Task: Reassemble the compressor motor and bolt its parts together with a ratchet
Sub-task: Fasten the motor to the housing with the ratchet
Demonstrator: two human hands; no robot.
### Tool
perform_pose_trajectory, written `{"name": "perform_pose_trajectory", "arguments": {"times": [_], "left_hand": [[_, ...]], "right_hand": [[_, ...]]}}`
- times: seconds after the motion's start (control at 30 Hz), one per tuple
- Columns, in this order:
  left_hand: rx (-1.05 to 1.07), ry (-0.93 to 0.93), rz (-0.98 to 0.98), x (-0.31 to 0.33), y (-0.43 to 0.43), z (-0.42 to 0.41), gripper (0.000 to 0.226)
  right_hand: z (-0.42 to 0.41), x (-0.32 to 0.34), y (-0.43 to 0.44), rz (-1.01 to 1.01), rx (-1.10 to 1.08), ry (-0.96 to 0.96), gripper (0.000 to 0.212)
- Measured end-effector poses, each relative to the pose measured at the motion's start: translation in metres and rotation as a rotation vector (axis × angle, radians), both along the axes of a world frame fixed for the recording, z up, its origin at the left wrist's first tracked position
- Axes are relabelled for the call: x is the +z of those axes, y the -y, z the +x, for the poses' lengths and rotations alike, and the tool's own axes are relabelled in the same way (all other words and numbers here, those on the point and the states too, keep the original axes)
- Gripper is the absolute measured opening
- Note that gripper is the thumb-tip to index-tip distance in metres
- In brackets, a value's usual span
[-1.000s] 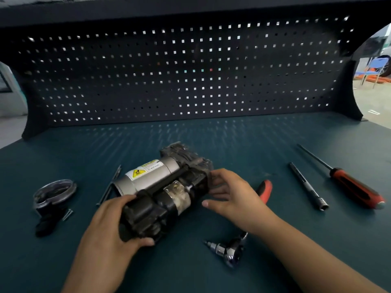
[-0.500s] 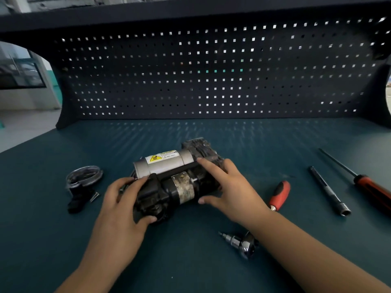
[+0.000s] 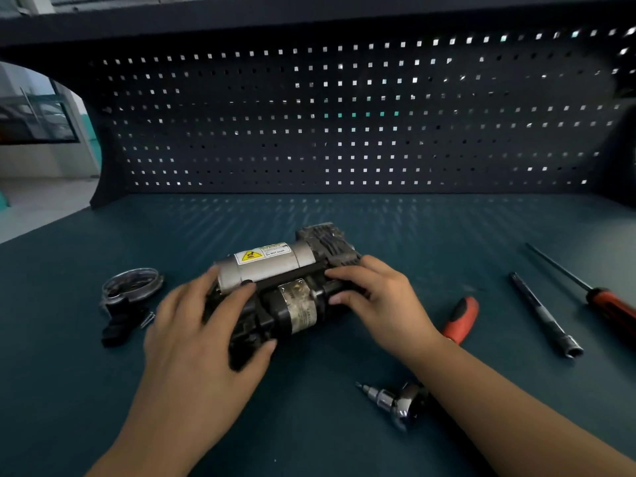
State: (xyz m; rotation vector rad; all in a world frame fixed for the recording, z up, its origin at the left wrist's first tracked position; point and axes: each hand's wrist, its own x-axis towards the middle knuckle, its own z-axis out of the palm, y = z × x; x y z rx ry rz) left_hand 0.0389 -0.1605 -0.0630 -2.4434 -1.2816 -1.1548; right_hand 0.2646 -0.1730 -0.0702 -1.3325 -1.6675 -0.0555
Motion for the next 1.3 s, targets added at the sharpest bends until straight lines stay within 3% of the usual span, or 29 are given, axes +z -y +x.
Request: {"name": "perform_pose_trajectory", "arguments": {"times": [0.07, 0.13, 0.33, 0.57, 0.8, 1.03, 1.3], "left_hand": [[-0.099, -0.005, 0.108, 0.009, -0.002, 0.016, 0.039], [-0.159, 0.006, 0.085, 0.015, -0.007, 0.033, 0.028], [-0.177, 0.023, 0.006, 0.013, -0.018, 0.057, 0.027], [-0.197, 0.1, 0.096, 0.007, -0.024, 0.06, 0.013], [-0.163, 0.051, 0.081, 0.005, -0.021, 0.055, 0.032], [-0.213, 0.05, 0.106, 0.006, -0.021, 0.057, 0.012], [-0.183, 0.016, 0.07, 0.005, -0.023, 0.057, 0.025]], "right_hand": [[-0.001, 0.0, -0.001, 0.004, -0.011, -0.007, 0.031], [-0.002, 0.001, -0.001, -0.007, -0.025, -0.009, 0.032], [-0.002, 0.001, -0.001, -0.005, -0.042, -0.002, 0.032], [-0.002, 0.001, 0.0, -0.007, -0.045, 0.005, 0.032], [-0.003, 0.0, -0.001, -0.004, -0.039, -0.013, 0.031], [-0.002, 0.0, -0.001, -0.011, -0.044, -0.006, 0.031], [-0.002, 0.0, -0.001, -0.02, -0.046, 0.001, 0.03]]}}
